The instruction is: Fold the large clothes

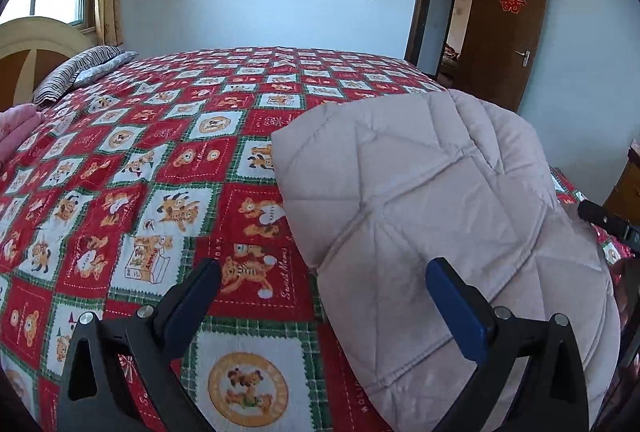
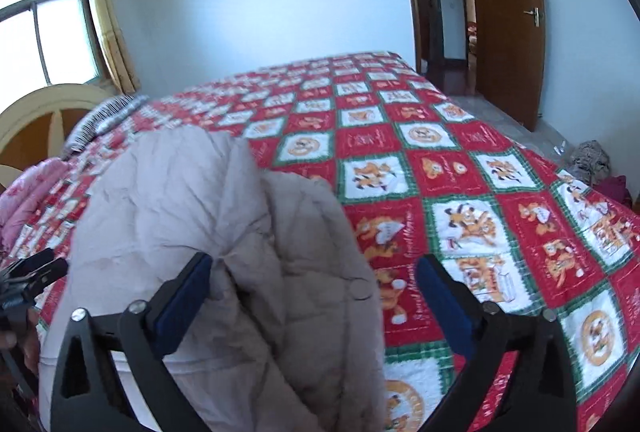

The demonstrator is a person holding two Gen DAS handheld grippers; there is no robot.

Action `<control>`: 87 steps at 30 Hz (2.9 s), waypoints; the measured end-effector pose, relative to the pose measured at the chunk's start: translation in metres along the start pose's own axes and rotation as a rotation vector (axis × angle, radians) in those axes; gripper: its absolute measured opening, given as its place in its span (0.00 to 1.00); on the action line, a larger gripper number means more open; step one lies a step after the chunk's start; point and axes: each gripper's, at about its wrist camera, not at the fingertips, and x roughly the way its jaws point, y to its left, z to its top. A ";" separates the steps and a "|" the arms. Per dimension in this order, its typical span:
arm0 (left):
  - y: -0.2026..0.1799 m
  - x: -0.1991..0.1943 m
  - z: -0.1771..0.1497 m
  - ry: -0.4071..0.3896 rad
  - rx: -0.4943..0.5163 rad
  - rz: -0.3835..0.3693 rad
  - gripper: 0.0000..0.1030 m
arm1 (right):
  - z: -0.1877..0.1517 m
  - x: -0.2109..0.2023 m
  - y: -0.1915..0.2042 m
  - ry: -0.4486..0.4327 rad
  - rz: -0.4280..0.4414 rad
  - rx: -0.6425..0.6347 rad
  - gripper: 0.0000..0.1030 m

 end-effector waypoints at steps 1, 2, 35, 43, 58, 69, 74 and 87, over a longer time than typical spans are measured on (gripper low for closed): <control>-0.007 0.002 -0.001 0.003 0.021 -0.006 0.99 | 0.002 0.007 -0.002 0.026 0.020 0.006 1.00; -0.014 0.005 -0.001 0.004 0.040 -0.001 0.99 | 0.001 0.016 -0.003 0.067 0.040 0.010 1.00; -0.080 0.015 0.004 0.025 0.245 0.034 0.23 | -0.031 0.055 -0.014 0.235 0.466 0.238 0.37; -0.059 -0.018 0.008 -0.012 0.209 0.062 0.17 | -0.031 0.045 0.017 0.220 0.429 0.179 0.33; 0.004 -0.091 0.001 -0.095 0.158 0.153 0.17 | -0.030 0.041 0.105 0.234 0.490 0.065 0.30; 0.065 -0.150 -0.018 -0.135 0.110 0.230 0.16 | -0.030 0.037 0.181 0.242 0.574 -0.030 0.30; 0.093 -0.167 -0.026 -0.139 0.083 0.268 0.16 | -0.031 0.042 0.216 0.250 0.608 -0.072 0.30; 0.156 -0.183 -0.047 -0.117 0.013 0.353 0.16 | -0.031 0.066 0.285 0.289 0.667 -0.164 0.30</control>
